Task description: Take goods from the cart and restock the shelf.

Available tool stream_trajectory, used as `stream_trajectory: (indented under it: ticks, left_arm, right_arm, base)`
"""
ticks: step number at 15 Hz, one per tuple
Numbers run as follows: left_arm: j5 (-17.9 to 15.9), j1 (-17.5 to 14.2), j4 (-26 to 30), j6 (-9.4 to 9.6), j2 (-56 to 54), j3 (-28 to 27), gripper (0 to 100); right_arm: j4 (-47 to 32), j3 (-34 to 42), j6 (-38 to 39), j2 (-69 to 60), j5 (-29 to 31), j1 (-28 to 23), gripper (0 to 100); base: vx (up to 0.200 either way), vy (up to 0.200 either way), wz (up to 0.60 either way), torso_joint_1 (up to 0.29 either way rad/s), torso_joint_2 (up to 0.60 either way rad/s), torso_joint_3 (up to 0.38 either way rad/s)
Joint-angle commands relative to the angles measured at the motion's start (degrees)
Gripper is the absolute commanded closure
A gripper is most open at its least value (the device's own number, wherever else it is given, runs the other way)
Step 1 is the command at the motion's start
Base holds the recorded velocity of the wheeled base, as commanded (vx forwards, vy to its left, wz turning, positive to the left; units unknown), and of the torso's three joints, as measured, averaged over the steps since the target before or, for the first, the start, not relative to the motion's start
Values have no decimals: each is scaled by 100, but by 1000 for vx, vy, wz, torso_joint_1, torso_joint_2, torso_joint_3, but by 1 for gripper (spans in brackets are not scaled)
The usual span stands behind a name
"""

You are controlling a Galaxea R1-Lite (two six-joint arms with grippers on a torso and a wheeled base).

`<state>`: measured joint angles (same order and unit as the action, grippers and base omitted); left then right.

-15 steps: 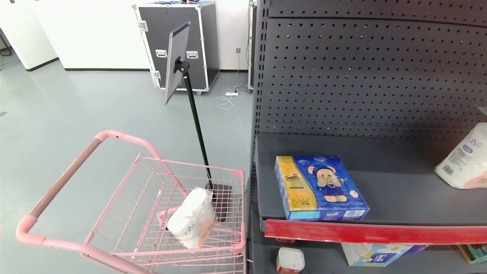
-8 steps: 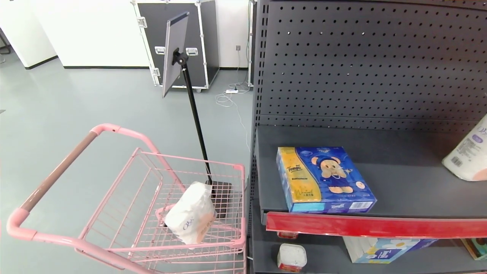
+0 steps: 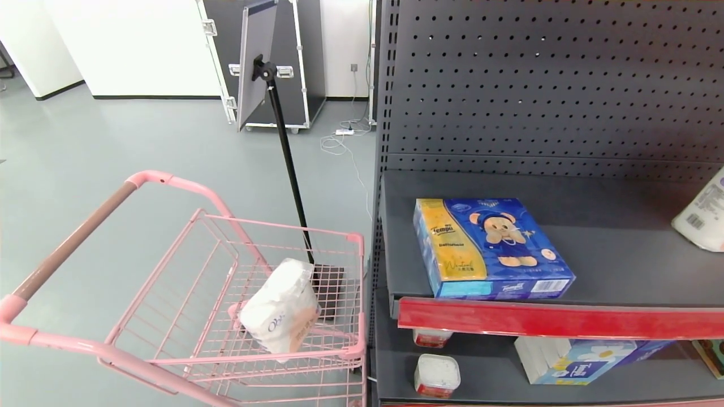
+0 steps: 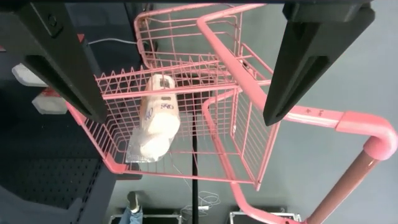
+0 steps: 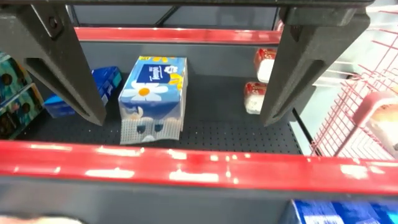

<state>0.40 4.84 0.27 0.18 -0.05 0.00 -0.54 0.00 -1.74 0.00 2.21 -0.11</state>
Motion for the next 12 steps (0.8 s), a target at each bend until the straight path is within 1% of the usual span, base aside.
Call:
stream_trajectory:
  ticks: [1,5,12]
  left_arm:
    - [4,-1,0,-1,5,0,0]
    - [4,-1,0,-1,5,0,0]
    - [-5,-1,0,8,5,0,0]
  right_arm:
    - [1,0,-1,0,-1,2,0]
    - [1,0,-1,0,17,2,0]
    - [1,0,-10,0,17,2,0]
  base:
    - [0,0,0,-144,378,232]
    - [0,0,0,-156,421,266]
    - [0,0,0,-177,540,364]
